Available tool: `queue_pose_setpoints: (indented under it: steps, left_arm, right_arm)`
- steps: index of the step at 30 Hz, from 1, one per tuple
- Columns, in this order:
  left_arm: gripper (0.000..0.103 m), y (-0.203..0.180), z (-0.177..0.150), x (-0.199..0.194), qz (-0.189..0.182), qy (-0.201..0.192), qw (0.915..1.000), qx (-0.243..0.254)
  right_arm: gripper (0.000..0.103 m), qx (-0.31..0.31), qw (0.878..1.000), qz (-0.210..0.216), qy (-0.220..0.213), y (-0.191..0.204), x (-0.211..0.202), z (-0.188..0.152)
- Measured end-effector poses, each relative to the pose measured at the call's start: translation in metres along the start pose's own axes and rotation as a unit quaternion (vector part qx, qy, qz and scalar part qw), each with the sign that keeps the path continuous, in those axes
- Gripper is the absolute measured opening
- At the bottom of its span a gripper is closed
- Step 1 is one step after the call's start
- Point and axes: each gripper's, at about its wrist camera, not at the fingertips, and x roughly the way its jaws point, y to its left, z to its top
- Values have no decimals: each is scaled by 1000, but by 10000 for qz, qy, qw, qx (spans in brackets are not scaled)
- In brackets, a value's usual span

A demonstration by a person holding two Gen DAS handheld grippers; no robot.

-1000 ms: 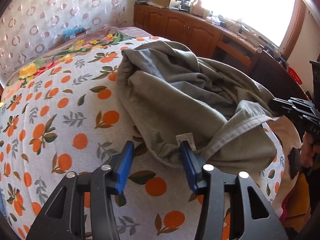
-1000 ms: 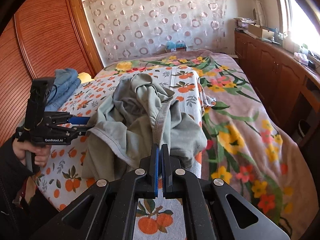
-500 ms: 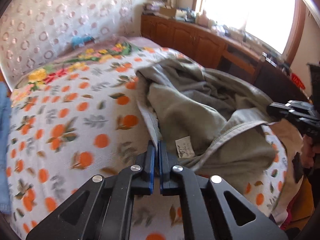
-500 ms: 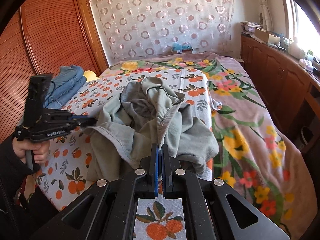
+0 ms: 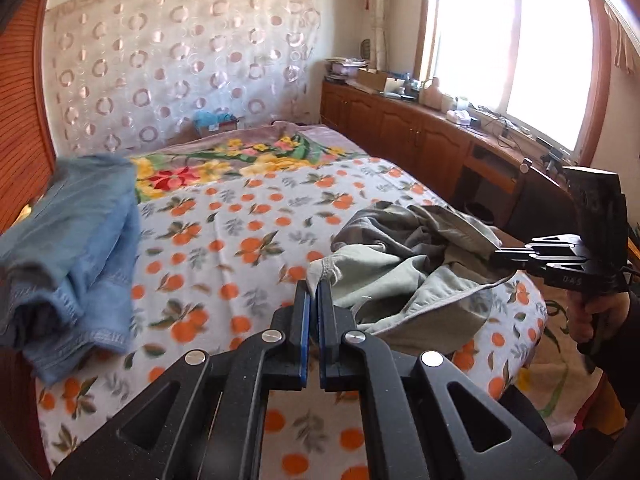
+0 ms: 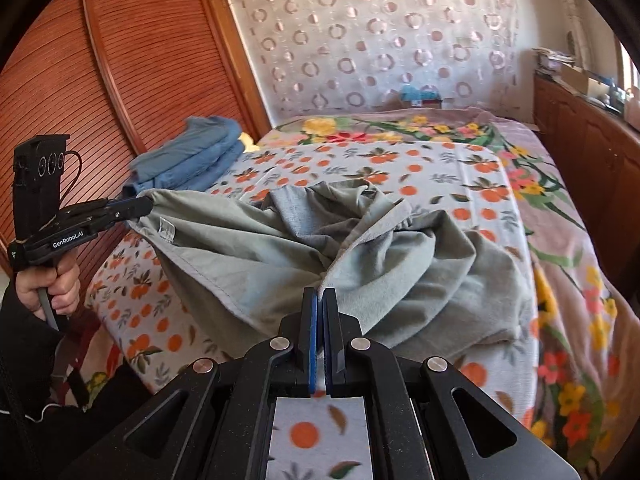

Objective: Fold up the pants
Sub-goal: 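Grasp the pants waistband with the left tool while the right tool regrasps the waistband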

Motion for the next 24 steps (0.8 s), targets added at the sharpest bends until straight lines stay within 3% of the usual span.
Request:
queue_pose_setpoints:
  steps: [6,9,11,13,20,24]
  left_arm:
    - [4,3,-28,11,36,241,9997,-81]
    - [4,3,-37,18,24,320,9994,-132]
    - [4,2,-41,21,-7,347,9993,-152]
    - [4,1,-41,22,-22,355,9992,-178]
    - [4,1,-42,23,-29,367,9991,-189]
    - [4,3,-42,26,-27,387,9991,-193]
  right_arm:
    - [3,14,9998,-95,177,-17,15,4]
    - [15,26,9996,-284,78,-29,12,18]
    - [29,70,9989,-472,-7,-40,11,28]
    - [32,126,9981,-595,-45,-51,15,37]
    - [34,503,9961,-693,208,-75,62,73]
    - [34,709,9920,-865,588,-86,105,96]
